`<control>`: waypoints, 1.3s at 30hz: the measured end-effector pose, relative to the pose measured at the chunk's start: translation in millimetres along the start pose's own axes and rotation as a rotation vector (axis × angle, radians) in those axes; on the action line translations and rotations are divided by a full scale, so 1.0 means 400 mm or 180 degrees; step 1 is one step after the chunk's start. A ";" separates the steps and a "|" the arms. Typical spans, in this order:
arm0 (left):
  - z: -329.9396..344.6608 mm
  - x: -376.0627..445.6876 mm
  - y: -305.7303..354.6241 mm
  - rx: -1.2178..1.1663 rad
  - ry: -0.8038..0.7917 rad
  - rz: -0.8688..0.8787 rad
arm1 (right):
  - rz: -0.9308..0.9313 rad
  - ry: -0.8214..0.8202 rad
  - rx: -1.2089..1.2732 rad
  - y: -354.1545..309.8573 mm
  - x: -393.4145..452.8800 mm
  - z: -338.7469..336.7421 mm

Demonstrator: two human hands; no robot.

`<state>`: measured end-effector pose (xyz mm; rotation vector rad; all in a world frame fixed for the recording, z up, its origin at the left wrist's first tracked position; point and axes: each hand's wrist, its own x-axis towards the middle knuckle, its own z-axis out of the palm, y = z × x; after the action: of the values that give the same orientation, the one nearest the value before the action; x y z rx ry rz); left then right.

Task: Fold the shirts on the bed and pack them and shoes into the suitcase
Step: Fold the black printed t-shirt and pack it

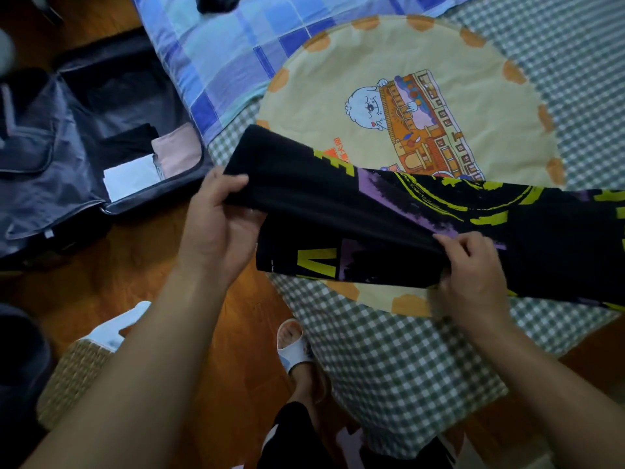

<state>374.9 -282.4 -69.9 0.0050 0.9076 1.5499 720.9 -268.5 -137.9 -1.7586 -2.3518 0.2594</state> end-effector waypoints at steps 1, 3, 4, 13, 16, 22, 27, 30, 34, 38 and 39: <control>-0.029 -0.001 -0.015 -0.0028 0.0201 -0.0040 | -0.0064 -0.0007 -0.0025 0.000 -0.009 0.003; -0.101 -0.007 -0.057 -0.0144 0.0837 -0.0255 | -0.0227 -0.0141 -0.0062 0.001 -0.028 0.013; -0.140 -0.011 -0.078 -0.0203 0.1095 -0.0367 | -0.0292 -0.0243 -0.0102 0.003 -0.037 0.018; -0.237 0.008 -0.112 0.1409 0.1586 -0.0966 | -0.0407 -0.0544 -0.0182 0.018 -0.049 0.024; -0.230 0.069 -0.070 0.2288 0.1395 -0.1244 | -0.0513 -0.0470 0.0182 -0.030 0.026 0.019; -0.248 0.073 -0.117 0.3804 0.1490 -0.1028 | -0.0997 -0.0989 0.0132 -0.257 0.260 0.114; -0.263 0.093 -0.171 0.3745 0.1559 -0.0696 | -0.1379 -0.1192 -0.0599 -0.403 0.305 0.262; -0.247 0.112 -0.156 0.3171 0.1444 -0.0783 | -0.1237 -0.1175 -0.0808 -0.422 0.312 0.311; -0.194 0.093 -0.089 0.2088 0.0967 -0.1171 | -0.1239 -0.1147 0.0041 -0.393 0.311 0.246; -0.111 0.029 0.007 0.2098 0.1291 -0.0851 | -0.0504 -0.1002 0.0926 -0.220 0.256 0.104; -0.083 0.014 0.024 0.2168 0.1336 -0.0806 | -0.0342 -0.1014 0.0931 -0.162 0.234 0.073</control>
<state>349.0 -294.7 -90.3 0.0516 1.6691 0.9607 627.3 -197.7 -145.1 -1.5408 -2.4484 0.8755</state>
